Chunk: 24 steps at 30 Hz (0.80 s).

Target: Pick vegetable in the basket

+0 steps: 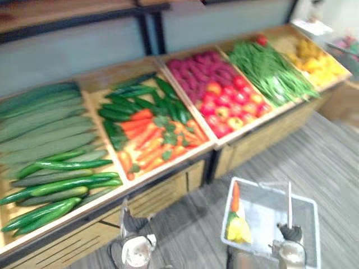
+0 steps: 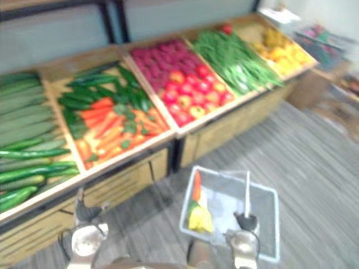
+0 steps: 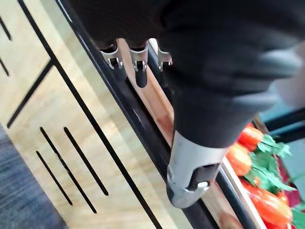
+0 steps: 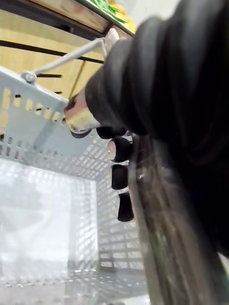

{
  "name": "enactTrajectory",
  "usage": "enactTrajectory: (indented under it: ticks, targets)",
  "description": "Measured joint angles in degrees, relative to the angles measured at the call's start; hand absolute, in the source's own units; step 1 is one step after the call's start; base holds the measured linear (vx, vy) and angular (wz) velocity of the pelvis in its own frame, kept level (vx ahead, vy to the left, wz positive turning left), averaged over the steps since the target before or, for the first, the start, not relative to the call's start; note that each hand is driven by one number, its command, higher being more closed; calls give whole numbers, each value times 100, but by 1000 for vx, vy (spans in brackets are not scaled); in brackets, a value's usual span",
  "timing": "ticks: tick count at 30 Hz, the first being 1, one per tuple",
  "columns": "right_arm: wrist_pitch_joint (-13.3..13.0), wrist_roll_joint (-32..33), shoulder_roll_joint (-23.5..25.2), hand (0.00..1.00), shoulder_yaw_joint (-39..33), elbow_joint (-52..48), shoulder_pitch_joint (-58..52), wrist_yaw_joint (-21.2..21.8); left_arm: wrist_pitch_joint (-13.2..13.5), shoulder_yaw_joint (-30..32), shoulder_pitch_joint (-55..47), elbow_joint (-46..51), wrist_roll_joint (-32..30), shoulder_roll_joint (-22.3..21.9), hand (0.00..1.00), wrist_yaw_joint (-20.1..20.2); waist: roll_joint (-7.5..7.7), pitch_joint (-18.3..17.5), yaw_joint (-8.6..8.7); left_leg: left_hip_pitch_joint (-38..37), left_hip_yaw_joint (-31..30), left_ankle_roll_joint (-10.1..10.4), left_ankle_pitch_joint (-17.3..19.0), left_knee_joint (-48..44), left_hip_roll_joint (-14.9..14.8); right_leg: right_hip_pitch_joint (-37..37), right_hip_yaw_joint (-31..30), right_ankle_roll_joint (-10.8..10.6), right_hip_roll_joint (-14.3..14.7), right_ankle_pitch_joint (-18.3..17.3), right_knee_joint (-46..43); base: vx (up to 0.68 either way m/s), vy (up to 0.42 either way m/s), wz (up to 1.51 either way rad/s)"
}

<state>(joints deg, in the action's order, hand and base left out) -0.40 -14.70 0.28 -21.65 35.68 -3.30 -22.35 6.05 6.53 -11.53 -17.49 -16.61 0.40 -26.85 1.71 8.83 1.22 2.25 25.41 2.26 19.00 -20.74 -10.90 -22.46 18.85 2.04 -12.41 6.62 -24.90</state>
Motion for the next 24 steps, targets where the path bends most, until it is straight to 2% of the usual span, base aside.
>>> enactTrajectory:
  ticks: [2, 3, 4, 5, 6, 7, 8, 9, 10, 11, 12, 13, 14, 15, 19, 21, 22, 23, 24]
  targets:
    - [-4, -7, -22, 100, 64, 1, -7, -44, 0, -2, -114, 115, -7, 8, 0, -9, 52, 9, 7, -132, 264, -17, -33, 26, -16, 1, 390, 80, -276, -608, -1237, -125, 45, -76]
    - [-9, -18, -36, 100, 196, 9, -23, -57, -2, 21, -176, 184, -8, 26, 0, -23, 213, -19, 39, -153, 418, -14, -23, -134, -6, -6, 600, 109, -431, -657, -1498, -130, 13, -92]
    - [-24, -39, -47, 100, 238, 81, -17, -48, -30, 89, -188, 201, -8, 54, 0, -27, 272, 29, 24, -118, 385, -49, 12, -154, 36, 107, 899, 168, -293, -483, -1156, -145, 27, -110]
    - [-23, -47, -24, 100, 237, 152, 84, -50, -37, 105, -218, 201, -9, 58, 0, -28, 114, -32, -131, -209, 349, -66, -30, 249, -56, 352, 845, 106, 150, -382, -287, -126, 14, -114]
    - [-13, -48, 29, 100, 226, 176, 146, -71, -23, 129, -257, 208, -14, 82, 0, -25, 151, -23, -162, -357, 673, 4, -314, 555, -79, 572, 932, 154, 159, -658, -217, -113, -6, -83]
    - [-20, -50, -7, 100, 219, 200, 152, -101, -31, 94, -229, 218, -9, 87, 0, -28, 280, -52, -61, -380, 742, -30, -434, 683, 73, 656, 1178, 104, -336, -1314, -1195, -76, -24, -45]
    - [-20, -53, -50, 100, 227, 268, 156, -100, -31, 90, -207, 223, -8, 92, 0, -30, 282, -39, -14, -364, 809, -37, -438, 650, 91, 783, 1256, 15, -542, -1396, -1413, -49, -23, -45]
    - [-9, -53, -80, 100, 256, 420, 219, -98, -36, 125, -262, 222, -8, 104, 0, -42, 354, -77, -67, -317, 1041, -39, -436, 527, 75, 942, 1275, -129, -816, -1491, -1496, -30, -65, -61]
    - [0, -55, -85, 100, 284, 454, 246, -96, -45, 140, -286, 212, -5, 103, 0, -49, 365, -83, -86, -282, 1152, -41, -435, 452, 31, 987, 1275, -183, -870, -1521, -1403, -55, -159, -90]
    - [49, -61, -108, 100, 419, 493, 271, -93, -46, 138, -293, 216, -4, 99, 0, -86, 383, -98, -106, -140, 1335, -40, -435, 297, -89, 971, 1260, -408, -781, -1576, -1030, -44, -225, -91]
    - [63, -61, -123, 100, 434, 547, 283, -90, -46, 146, -259, 211, 2, 79, 0, -123, 355, -109, -143, -8, 1492, -4, -453, 194, -204, 980, 1199, -499, -450, -1660, -425, -26, -250, -95]
    - [80, -62, -144, 100, 438, 547, 293, -90, -47, 187, -256, 210, 6, 20, 0, -145, 290, -127, -169, 64, 1564, 26, -474, 190, -271, 1006, 1119, -497, -260, -1656, -91, 10, -257, -108]
    - [101, -63, -195, 100, 465, 546, 317, -90, -46, 207, -229, 182, 8, -73, 0, -182, 203, -104, -166, 96, 1791, 90, -524, 144, -409, 1084, 972, -498, 46, -1649, 515, -3, -243, -108]
    - [127, -62, -260, 100, 477, 545, 288, -91, -48, 188, -191, 35, 15, -145, 0, -207, 57, -100, -137, 89, 1866, 89, -584, 57, -578, 1149, 888, -412, 269, -1485, 807, -11, -262, -91]
    - [148, -57, -290, 100, 452, 451, -12, -246, -33, 174, -33, -79, 34, -197, 0, -329, -19, -115, 38, -91, 1794, 145, -900, -31, -817, 1485, 732, -237, 663, -1327, 1331, 11, -209, -38]
    - [170, -60, -295, 100, 450, 227, -225, -254, -46, 174, 114, -264, 59, -201, 0, -418, -122, -43, 56, -39, 1765, 201, -939, -392, -1154, 1697, 712, -57, 995, -1180, 1707, 25, -201, -24]
    - [170, -59, -296, 100, 448, 176, -274, -253, -47, 161, 120, -296, 63, -207, 0, -419, -149, -14, 66, -48, 1752, 217, -956, -485, -1240, 1783, 710, -15, 1065, -1149, 1796, 29, -195, -12]
    - [170, -59, -296, 100, 447, 96, -331, -254, -49, 137, 110, -336, 66, -212, 0, -419, -167, 26, 99, -58, 1652, 226, -1014, -660, -1317, 1919, 670, 18, 1145, -1120, 1922, 22, -165, -23]
    - [168, -57, -307, 100, 483, 46, -312, -282, -51, 45, 45, -349, 71, -219, 0, -424, -117, 156, 125, 60, 1073, 141, -1188, -1054, -1300, 2144, 463, 41, 1160, -1093, 2042, -11, -147, -47]
